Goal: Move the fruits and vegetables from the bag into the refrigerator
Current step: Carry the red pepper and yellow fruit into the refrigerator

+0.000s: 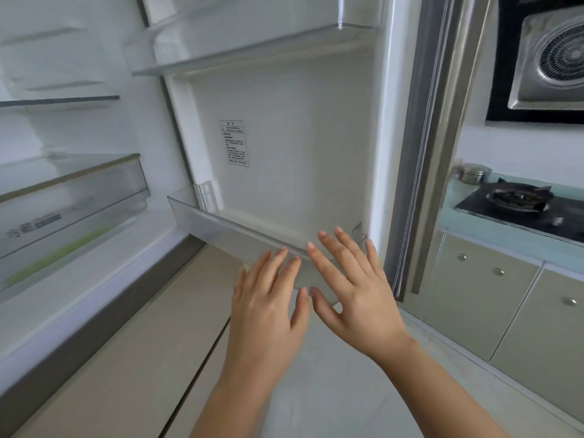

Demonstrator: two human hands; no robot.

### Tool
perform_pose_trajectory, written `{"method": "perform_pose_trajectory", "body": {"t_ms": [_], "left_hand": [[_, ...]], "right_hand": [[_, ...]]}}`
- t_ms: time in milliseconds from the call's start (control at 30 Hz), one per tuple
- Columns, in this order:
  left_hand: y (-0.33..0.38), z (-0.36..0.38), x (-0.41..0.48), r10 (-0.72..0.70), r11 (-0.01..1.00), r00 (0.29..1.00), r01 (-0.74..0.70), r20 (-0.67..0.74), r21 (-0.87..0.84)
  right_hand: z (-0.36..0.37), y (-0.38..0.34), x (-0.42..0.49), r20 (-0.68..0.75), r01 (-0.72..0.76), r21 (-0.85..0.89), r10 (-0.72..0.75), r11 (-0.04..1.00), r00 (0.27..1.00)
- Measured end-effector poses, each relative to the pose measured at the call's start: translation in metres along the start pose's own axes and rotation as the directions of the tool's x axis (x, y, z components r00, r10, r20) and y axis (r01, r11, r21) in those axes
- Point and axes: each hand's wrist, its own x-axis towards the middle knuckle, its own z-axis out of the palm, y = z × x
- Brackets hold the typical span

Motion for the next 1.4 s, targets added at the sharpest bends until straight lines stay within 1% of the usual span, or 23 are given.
{"method": "perform_pose_trajectory", "body": {"t_ms": [200, 367, 533, 633, 733, 833, 933, 1033, 1167, 1267, 1400], "left_hand": [[0.016, 0.051, 0.033, 0.052, 0.997, 0.999, -0.052, 0.004, -0.05], [0.026, 0.094, 0.061, 0.085, 0.996, 0.996, -0.085, -0.001, -0.028], [0.028, 0.133, 0.086, 0.041, 0.999, 0.999, -0.041, -0.02, 0.01], [0.024, 0.153, 0.098, 0.032, 0.999, 0.999, -0.032, -0.003, 0.027], [0.018, 0.17, 0.11, 0.038, 0.998, 0.999, -0.039, 0.021, 0.04], [0.008, 0.188, 0.131, 0.043, 0.997, 0.999, -0.044, 0.016, 0.062], [0.0, 0.208, 0.155, 0.061, 0.997, 0.998, -0.061, 0.005, 0.049], [-0.009, 0.231, 0.181, 0.084, 0.996, 0.996, -0.085, 0.018, 0.042], [-0.024, 0.263, 0.22, 0.109, 0.994, 0.993, -0.11, 0.047, 0.027], [-0.035, 0.284, 0.247, 0.132, 0.991, 0.989, -0.134, 0.067, 0.025], [-0.051, 0.308, 0.269, 0.152, 0.987, 0.984, -0.155, 0.097, 0.031]], "right_hand": [[-0.011, 0.063, 0.008, 0.023, -0.078, -0.072, 0.08, 0.994, 0.997], [-0.008, 0.11, 0.024, -0.001, -0.109, -0.125, 0.11, 0.986, 0.994], [0.008, 0.148, 0.043, 0.043, -0.111, -0.222, 0.123, 0.969, 0.991], [0.021, 0.172, 0.057, 0.061, -0.138, -0.291, 0.162, 0.947, 0.985], [0.034, 0.196, 0.07, 0.08, -0.17, -0.313, 0.205, 0.934, 0.976], [0.048, 0.222, 0.084, 0.09, -0.181, -0.336, 0.223, 0.924, 0.971], [0.062, 0.247, 0.098, 0.102, -0.183, -0.357, 0.233, 0.916, 0.967], [0.077, 0.273, 0.114, 0.129, -0.195, -0.336, 0.25, 0.921, 0.96], [0.095, 0.31, 0.138, 0.18, -0.212, -0.231, 0.256, 0.95, 0.95], [0.108, 0.333, 0.157, 0.197, -0.225, -0.164, 0.255, 0.961, 0.947], [0.13, 0.354, 0.18, 0.205, -0.239, -0.128, 0.261, 0.963, 0.943]]}}
